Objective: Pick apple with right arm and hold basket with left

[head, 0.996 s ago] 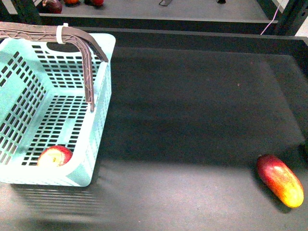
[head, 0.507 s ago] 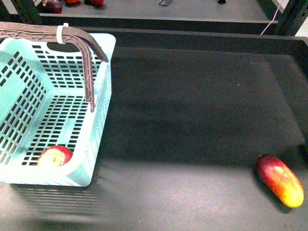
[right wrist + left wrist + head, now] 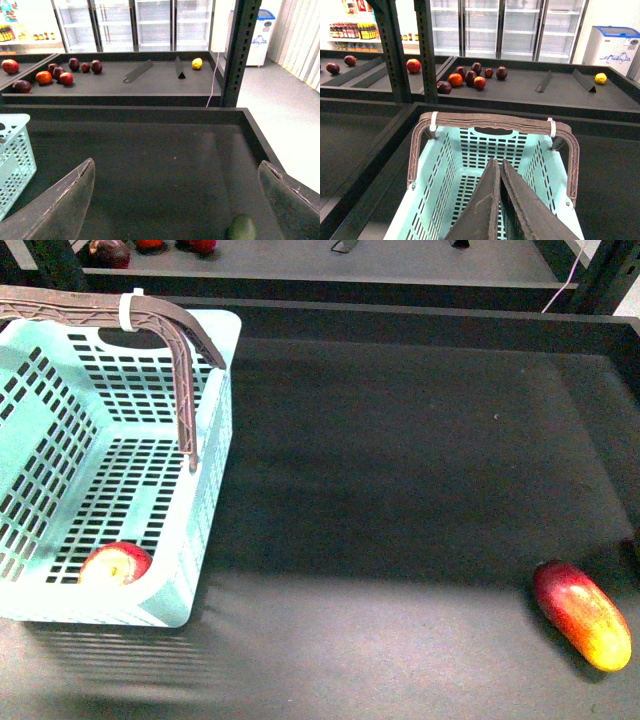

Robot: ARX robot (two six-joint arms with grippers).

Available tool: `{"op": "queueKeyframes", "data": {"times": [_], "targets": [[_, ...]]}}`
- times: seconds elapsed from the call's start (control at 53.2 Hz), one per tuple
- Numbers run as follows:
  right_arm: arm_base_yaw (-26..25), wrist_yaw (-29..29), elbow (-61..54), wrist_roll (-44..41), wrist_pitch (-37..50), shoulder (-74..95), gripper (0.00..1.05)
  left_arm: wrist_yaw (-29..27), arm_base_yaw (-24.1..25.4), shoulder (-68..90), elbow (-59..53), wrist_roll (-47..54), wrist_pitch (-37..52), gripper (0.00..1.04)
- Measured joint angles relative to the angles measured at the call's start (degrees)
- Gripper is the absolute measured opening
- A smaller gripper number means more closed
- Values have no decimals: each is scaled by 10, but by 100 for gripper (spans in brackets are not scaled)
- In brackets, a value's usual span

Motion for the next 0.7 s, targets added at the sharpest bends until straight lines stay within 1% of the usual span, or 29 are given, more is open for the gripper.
{"op": "queueKeyframes", "data": {"times": [0.564,0.677,0.695], "targets": [[0,0,0,0,0,0,96,0,0,-5,0,0,-3,4],[0,0,0,0,0,0,96,0,0,-5,0,0,-3,32],[0,0,0,0,0,0,96,0,0,-5,0,0,-3,36]]}}
